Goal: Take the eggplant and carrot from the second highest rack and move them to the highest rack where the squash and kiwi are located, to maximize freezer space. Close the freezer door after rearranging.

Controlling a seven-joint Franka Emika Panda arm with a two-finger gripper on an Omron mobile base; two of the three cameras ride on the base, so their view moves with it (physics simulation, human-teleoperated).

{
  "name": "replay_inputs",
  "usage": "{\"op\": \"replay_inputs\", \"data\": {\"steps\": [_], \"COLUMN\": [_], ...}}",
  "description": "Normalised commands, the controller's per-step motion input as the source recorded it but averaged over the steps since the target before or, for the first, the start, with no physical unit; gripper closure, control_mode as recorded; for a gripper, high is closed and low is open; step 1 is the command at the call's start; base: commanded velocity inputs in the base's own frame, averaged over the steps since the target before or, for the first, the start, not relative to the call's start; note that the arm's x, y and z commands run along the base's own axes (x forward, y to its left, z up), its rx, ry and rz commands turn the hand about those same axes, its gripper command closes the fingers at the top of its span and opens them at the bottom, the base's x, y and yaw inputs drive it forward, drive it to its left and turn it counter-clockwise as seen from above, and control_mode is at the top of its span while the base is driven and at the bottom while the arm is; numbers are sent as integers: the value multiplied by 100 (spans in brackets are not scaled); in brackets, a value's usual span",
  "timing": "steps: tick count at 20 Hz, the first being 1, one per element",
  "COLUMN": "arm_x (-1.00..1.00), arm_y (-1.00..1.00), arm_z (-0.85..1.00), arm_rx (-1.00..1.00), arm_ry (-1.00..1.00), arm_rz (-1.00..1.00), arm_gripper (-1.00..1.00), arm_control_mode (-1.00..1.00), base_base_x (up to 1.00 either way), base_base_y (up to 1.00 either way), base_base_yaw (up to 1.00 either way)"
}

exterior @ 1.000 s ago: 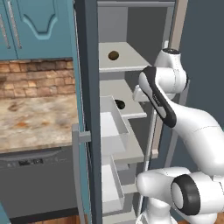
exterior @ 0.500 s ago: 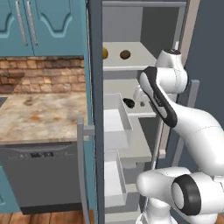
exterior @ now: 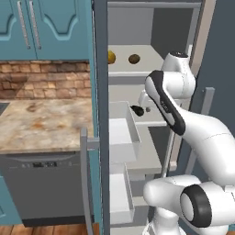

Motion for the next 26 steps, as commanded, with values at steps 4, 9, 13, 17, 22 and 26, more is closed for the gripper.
{"op": "replay_inputs", "data": {"steps": [4,9,13,17,22,26], "arm_x": [0,0,-20,-37,-56,-68], "arm_y": [0,0,9,20,30,41], "arm_z": [0,0,-14,-22,-28,-29], "arm_rx": [0,0,0,3,9,12], "arm_ry": [0,0,0,2,0,0], "arm_rz": [0,0,8,1,4,8], "arm_gripper": [-100,-100,-100,-100,-100,-100], "arm_control_mode": [100,100,-100,-100,-100,-100], "base_base_x": [56,31,0,0,0,0], "base_base_y": [-12,-4,0,0,0,0], "base_base_yaw": [0,7,2,0,0,0]}}
